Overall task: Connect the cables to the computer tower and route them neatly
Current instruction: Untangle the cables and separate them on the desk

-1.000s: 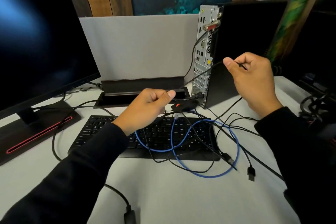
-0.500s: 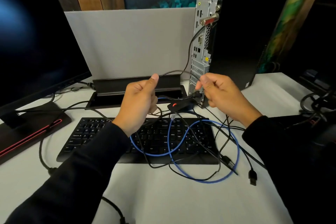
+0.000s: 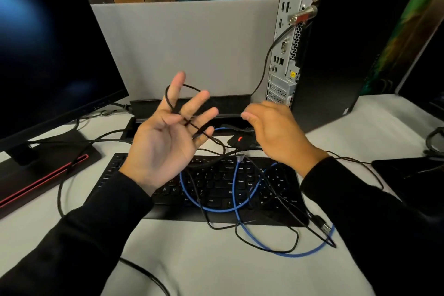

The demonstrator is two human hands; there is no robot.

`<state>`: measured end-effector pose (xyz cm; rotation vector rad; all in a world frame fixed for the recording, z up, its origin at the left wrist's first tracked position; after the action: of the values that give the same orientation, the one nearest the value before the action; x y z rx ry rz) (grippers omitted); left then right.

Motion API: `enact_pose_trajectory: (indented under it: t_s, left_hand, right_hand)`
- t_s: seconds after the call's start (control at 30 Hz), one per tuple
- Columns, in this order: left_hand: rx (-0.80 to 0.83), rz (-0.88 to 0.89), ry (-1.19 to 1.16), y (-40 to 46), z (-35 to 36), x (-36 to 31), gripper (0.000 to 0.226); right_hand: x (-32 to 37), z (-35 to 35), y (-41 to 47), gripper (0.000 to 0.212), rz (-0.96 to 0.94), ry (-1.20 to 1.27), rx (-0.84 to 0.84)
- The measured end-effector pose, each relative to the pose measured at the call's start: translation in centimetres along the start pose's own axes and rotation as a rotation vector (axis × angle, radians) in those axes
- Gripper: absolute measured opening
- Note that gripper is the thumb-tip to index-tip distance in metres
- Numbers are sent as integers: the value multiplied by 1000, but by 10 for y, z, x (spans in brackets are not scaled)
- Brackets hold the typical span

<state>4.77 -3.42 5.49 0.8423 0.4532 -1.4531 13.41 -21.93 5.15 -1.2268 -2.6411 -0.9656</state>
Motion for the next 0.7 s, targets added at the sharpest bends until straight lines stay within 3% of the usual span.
enact_pose_trajectory:
  t_s: [0.13, 0.23, 0.3, 0.37, 0.5, 0.63, 0.7]
  left_hand:
    - [-194, 123, 80, 4, -6, -9, 76]
    - [-305, 208, 56, 3, -18, -15, 66]
    - [-327, 203, 45, 2, -24, -14, 53]
    - [-322, 162, 54, 1, -26, -13, 48]
    - [-252, 2, 111, 2, -22, -18, 70]
    - [121, -120, 338, -3, -6, -31, 81]
    - [180, -113, 480, -6, -5, -43, 77]
  right_hand:
    - [17, 22, 2, 23, -6, -59, 277]
    - [30, 27, -6, 25, -45, -63, 399]
    - [36, 23, -8, 26, -65, -63, 391]
    - [35, 16, -6, 25, -65, -53, 316]
    - [24, -13, 7, 24, -11, -60, 81]
    - [20, -52, 18, 25, 17, -98, -213]
    - [20, -67, 25, 25, -2, -117, -295]
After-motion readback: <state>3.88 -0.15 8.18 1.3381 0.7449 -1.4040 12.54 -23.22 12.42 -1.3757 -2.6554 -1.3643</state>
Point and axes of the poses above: each hand's wrist, its own y-axis towards the middle knuckle, its own z-axis out of the palm, x = y × z, the point moved 5 cm from there along y, towards the middle knuckle, and after that the axes turned 5 degrees about -y, right-handed, at the moved point
